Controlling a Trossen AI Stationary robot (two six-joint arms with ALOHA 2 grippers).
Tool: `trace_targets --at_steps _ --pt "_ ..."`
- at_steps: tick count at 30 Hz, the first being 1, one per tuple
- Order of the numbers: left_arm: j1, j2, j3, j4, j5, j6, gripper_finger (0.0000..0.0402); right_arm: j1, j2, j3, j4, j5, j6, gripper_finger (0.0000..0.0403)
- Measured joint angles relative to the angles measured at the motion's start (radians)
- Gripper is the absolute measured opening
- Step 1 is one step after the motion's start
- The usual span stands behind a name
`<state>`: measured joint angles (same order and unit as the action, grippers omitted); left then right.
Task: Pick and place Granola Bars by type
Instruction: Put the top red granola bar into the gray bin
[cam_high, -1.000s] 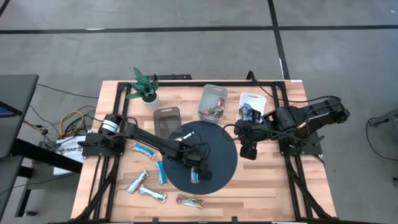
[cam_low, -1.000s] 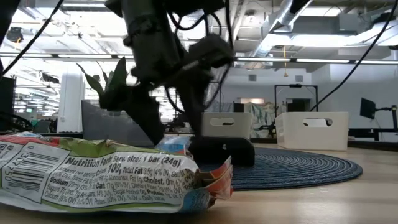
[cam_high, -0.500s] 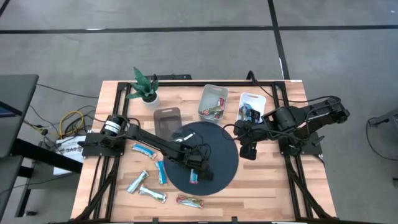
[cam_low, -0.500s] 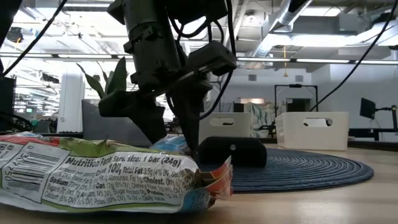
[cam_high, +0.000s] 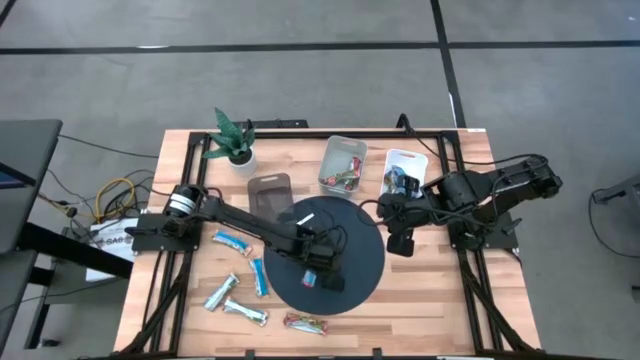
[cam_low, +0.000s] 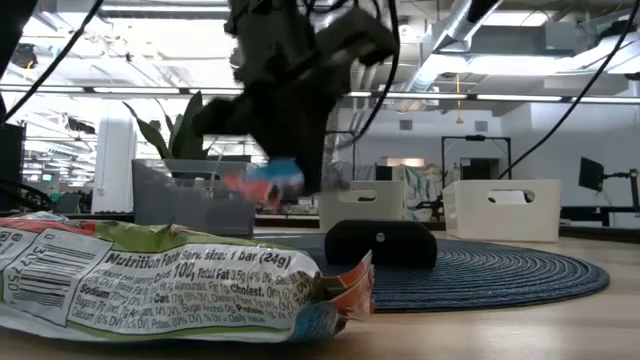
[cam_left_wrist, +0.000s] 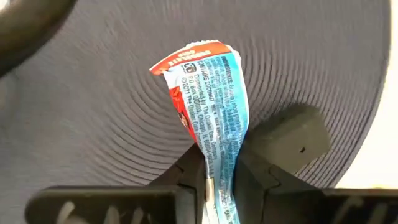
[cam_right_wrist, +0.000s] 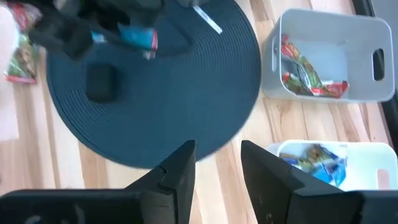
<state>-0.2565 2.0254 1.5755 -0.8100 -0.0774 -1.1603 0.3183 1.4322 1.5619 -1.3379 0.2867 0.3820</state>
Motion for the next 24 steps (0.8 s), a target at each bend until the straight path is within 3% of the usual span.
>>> trace_targets --at_steps 6,12,16,24 --pt "0.063 0.0 0.214 -0.247 -0.174 0.134 0.0056 0.0 0.0 0.0 -0.061 0.0 0.002 0.0122" --pt "0.22 -0.001 0.357 -0.369 -0.29 0.324 0.0043 0.0 -0.032 0.0 -0.076 0.0 0.01 0.0122" --pt "0.344 -0.001 0.387 -0.324 -0.269 0.46 0.0041 0.0 -0.079 0.0 -0.076 0.0 0.028 0.0122" --pt "0.532 0.005 0.387 -0.073 -0.144 0.632 0.0041 0.0 -0.15 0.0 -0.06 0.003 0.029 0.0122"
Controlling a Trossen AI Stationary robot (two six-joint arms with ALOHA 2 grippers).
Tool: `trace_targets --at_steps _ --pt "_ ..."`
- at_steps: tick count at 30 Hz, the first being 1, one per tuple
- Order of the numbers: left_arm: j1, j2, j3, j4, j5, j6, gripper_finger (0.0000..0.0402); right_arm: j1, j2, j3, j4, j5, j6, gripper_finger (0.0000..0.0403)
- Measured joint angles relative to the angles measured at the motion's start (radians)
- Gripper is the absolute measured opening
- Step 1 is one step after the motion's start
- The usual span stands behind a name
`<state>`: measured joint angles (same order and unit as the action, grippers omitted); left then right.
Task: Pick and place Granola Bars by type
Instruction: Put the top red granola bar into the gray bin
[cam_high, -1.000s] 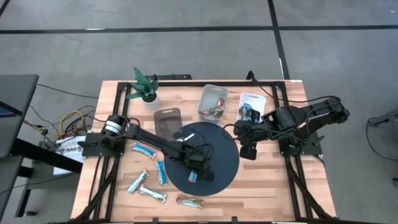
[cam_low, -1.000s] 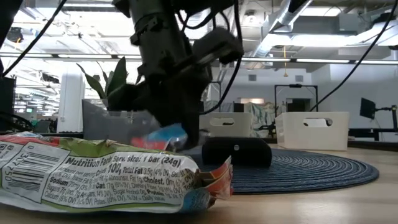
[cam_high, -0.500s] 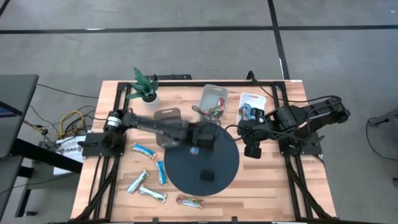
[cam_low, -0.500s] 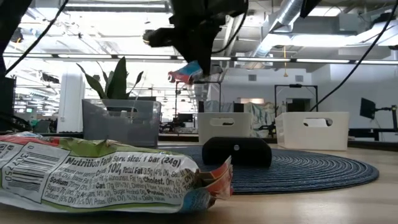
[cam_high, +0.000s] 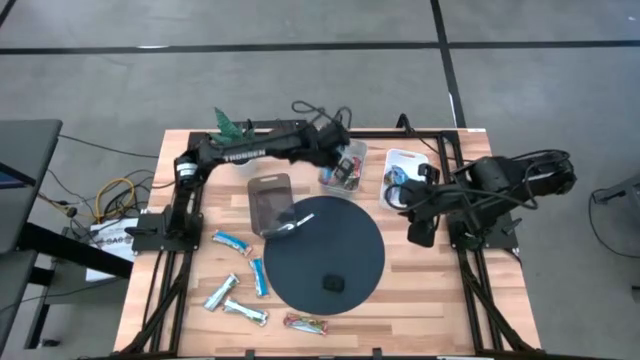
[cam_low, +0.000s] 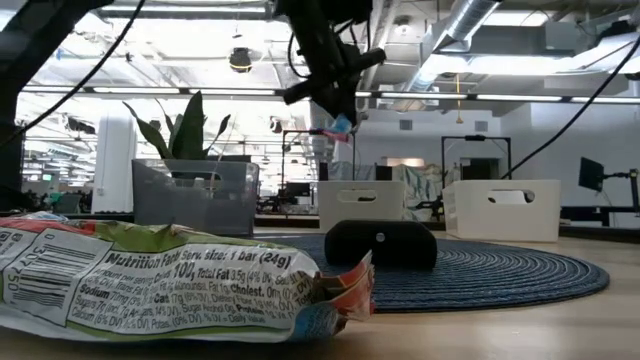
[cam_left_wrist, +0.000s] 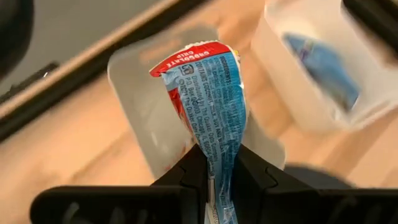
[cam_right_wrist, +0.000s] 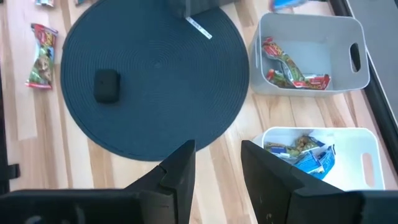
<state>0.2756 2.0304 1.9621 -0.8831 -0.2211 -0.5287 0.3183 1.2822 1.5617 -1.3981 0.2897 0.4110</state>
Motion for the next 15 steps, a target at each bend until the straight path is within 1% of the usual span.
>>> trace_targets --at_steps 3,8,11,15 --pt "0.038 0.0 0.0 0.068 0.016 0.024 0.004 0.0 -0.006 0.0 0.0 0.001 0.0 0.0122" --pt "0.072 0.0 0.0 0.079 0.041 0.054 0.0048 0.0 -0.006 0.0 0.0 0.003 0.015 0.0122" --pt "0.075 0.0 0.0 0.086 0.057 0.077 0.007 0.0 0.0 0.0 0.0 0.003 0.018 0.0122" --pt "0.073 0.0 0.0 0.097 0.059 0.089 0.0118 0.0 -0.001 0.0 0.0 0.004 0.031 0.0122"
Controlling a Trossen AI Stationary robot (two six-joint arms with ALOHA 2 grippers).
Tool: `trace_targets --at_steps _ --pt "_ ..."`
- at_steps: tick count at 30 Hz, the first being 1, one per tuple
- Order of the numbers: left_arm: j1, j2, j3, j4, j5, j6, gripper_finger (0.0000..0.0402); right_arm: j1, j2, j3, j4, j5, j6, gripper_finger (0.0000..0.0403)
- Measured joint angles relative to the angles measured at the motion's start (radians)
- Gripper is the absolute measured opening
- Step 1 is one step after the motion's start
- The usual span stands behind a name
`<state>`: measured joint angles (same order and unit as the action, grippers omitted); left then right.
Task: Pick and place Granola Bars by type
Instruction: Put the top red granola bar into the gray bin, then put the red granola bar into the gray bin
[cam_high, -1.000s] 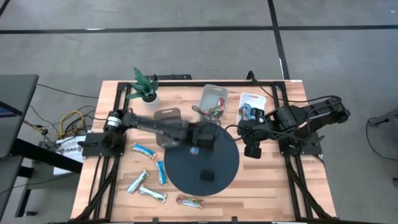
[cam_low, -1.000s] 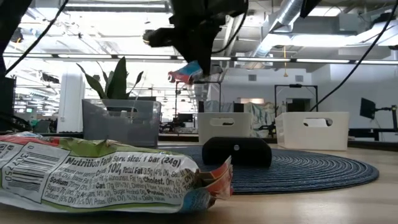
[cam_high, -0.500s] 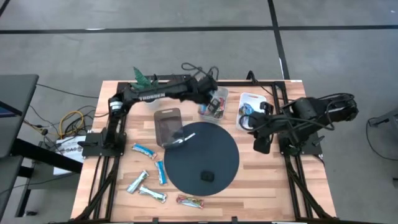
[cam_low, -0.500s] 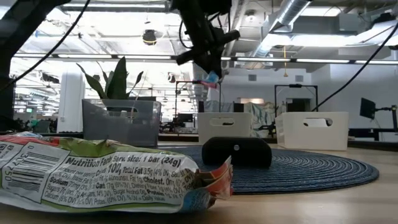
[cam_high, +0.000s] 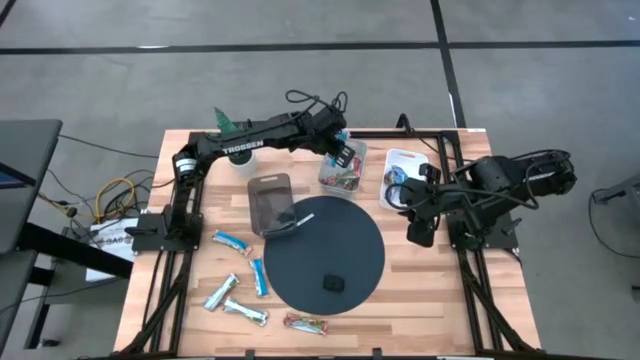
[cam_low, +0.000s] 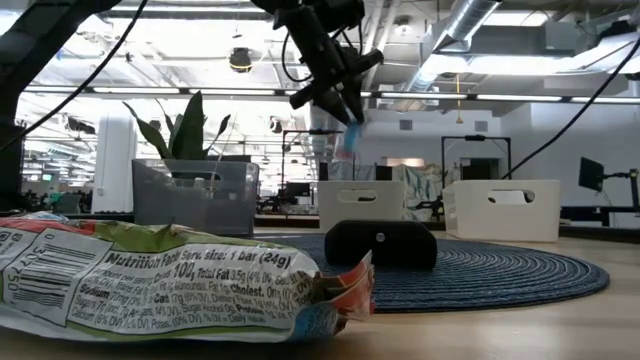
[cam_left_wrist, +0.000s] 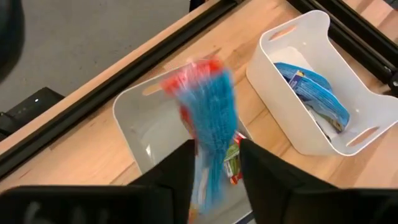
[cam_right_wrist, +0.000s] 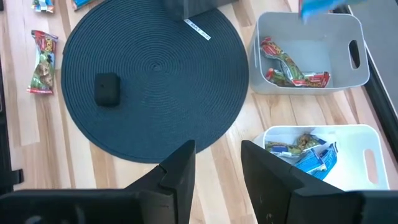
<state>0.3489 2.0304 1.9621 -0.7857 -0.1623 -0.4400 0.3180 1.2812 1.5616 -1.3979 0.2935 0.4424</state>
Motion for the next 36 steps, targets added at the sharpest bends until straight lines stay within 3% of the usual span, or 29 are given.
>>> trace_targets --at_steps 6,13,18,26,31,36 --pt "-0.006 0.0 0.0 -0.002 0.0 0.01 0.0181 0.0 0.0 0.0 0.0 0.0 0.003 0.0122" --pt "-0.09 -0.029 0.0 -0.035 0.066 0.048 0.0196 0.0 0.0 0.0 0.0 0.0 0.003 0.0122" --pt "-0.225 -0.098 0.0 -0.131 0.132 0.109 0.0196 0.0 0.0 0.0 -0.009 -0.001 -0.019 0.0122" --pt "-0.492 -0.178 0.0 -0.262 0.143 0.172 0.0196 0.0 0.0 0.0 -0.012 -0.004 -0.067 0.0122" --pt "-0.63 -0.182 0.0 -0.325 0.234 0.249 0.0196 0.0 0.0 0.0 -0.012 -0.008 -0.108 0.0122" --pt "-0.727 -0.18 -0.031 -0.376 0.217 0.276 0.0196 0.005 0.0 0.0 -0.003 -0.135 -0.198 0.0122"
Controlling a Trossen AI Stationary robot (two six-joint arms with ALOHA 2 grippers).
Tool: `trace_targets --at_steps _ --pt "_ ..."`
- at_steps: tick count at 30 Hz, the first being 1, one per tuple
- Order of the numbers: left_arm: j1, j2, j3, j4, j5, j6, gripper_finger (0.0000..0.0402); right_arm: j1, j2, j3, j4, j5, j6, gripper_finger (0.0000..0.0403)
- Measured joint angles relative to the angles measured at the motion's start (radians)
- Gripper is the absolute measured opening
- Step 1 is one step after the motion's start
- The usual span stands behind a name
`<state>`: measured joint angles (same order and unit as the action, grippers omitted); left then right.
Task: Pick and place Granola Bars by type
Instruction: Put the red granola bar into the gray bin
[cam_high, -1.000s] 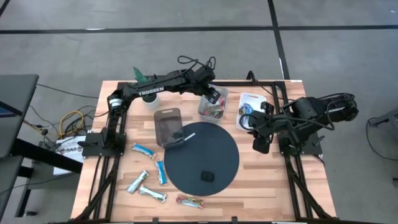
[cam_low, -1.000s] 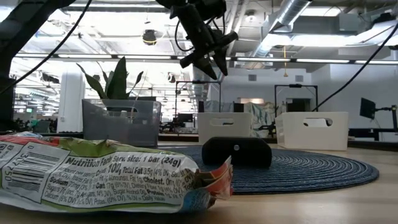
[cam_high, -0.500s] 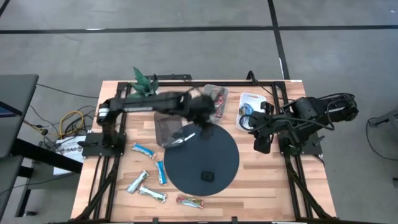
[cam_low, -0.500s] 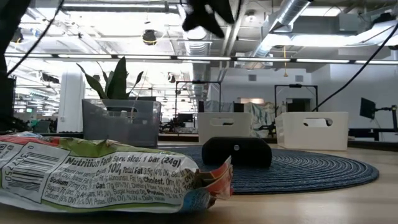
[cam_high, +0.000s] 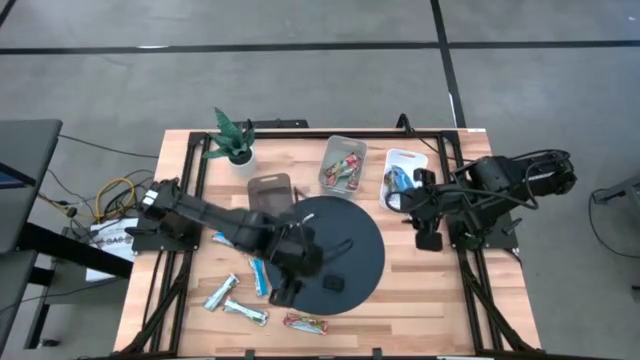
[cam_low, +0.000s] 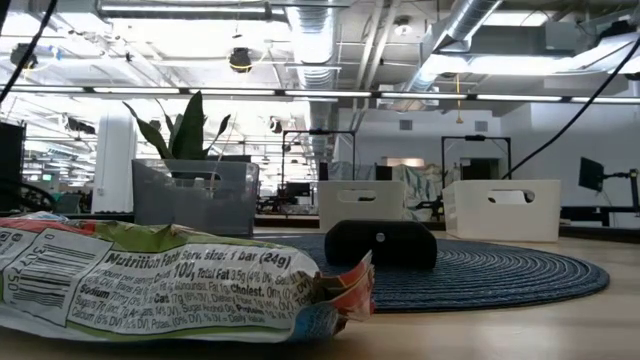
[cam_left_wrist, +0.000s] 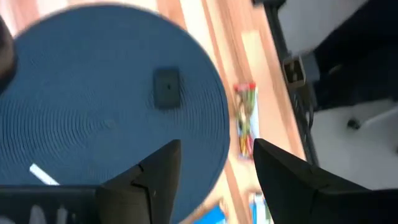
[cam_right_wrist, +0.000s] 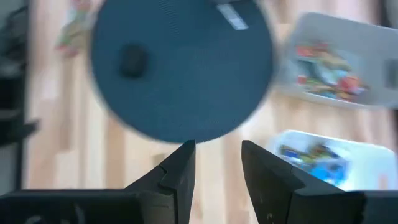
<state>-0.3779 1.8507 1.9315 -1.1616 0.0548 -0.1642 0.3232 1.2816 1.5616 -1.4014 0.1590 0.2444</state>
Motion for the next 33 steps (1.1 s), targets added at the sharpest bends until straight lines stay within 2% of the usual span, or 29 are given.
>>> trace_targets --at_steps 6,11,16,21,33 --pt "-0.073 -0.001 -0.04 -0.007 -0.071 0.003 0.0196 0.066 0.0 0.0 0.073 -0.136 -0.121 0.0122" --pt "-0.108 -0.001 -0.119 0.021 -0.077 -0.014 0.0196 0.121 0.0 0.0 0.17 -0.138 -0.114 0.0122" --pt "-0.122 -0.001 -0.239 0.169 -0.08 -0.036 0.0196 0.153 0.0 0.0 0.242 -0.137 -0.106 0.0122" --pt "-0.142 0.0 -0.369 0.352 -0.043 -0.075 0.0196 0.157 0.0 0.0 0.244 -0.137 -0.074 0.0122" --pt "-0.222 0.0 -0.539 0.558 -0.009 -0.167 0.0196 0.157 0.0 0.0 0.276 -0.136 -0.069 0.0122"
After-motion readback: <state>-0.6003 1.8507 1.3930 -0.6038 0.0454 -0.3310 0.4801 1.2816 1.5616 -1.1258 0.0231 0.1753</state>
